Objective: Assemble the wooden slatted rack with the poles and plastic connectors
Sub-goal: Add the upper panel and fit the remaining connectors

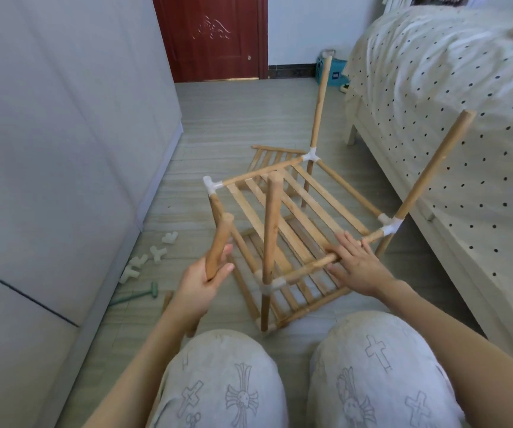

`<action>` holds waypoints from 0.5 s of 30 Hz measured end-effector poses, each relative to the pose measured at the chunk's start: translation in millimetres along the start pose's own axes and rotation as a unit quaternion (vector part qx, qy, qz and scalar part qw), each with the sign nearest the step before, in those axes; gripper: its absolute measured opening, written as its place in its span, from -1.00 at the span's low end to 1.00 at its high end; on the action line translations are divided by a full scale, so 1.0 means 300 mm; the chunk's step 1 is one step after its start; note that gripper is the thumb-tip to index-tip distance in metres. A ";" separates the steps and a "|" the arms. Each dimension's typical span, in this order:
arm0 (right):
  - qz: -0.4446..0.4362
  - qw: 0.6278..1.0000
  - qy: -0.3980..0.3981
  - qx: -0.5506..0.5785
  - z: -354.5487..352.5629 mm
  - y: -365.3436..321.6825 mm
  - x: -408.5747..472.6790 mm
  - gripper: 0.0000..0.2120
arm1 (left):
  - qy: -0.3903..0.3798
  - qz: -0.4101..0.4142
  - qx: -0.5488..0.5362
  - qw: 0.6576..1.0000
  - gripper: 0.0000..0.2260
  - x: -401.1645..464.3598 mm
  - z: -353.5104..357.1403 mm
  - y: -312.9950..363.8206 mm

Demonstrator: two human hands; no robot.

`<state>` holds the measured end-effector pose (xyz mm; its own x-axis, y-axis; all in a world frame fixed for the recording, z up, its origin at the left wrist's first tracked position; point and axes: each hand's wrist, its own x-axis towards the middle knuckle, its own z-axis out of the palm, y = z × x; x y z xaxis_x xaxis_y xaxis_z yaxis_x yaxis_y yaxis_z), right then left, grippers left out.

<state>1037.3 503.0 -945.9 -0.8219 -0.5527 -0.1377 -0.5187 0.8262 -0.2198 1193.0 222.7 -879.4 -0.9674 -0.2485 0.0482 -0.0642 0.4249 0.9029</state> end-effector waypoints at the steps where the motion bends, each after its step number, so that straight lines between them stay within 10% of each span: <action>1: 0.021 1.000 -0.002 0.004 -0.008 0.018 -0.004 -0.46 | 0.017 0.003 0.003 1.000 -0.71 -0.006 -0.011 -0.017; 7: 0.042 0.993 0.072 0.087 0.002 -0.045 -0.093 -0.44 | 0.063 0.012 0.035 0.997 -0.82 -0.017 -0.056 -0.070; 15: -0.054 0.986 -0.036 0.155 0.009 -0.155 -0.105 -0.35 | 0.024 -0.038 -0.028 0.999 -0.84 -0.005 0.004 -0.089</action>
<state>1087.9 481.8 -933.8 -0.7404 -0.6519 -0.1635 -0.4967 0.6947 -0.5203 1195.8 212.8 -904.1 -0.9477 -0.3193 -0.0017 -0.1212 0.3549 0.9270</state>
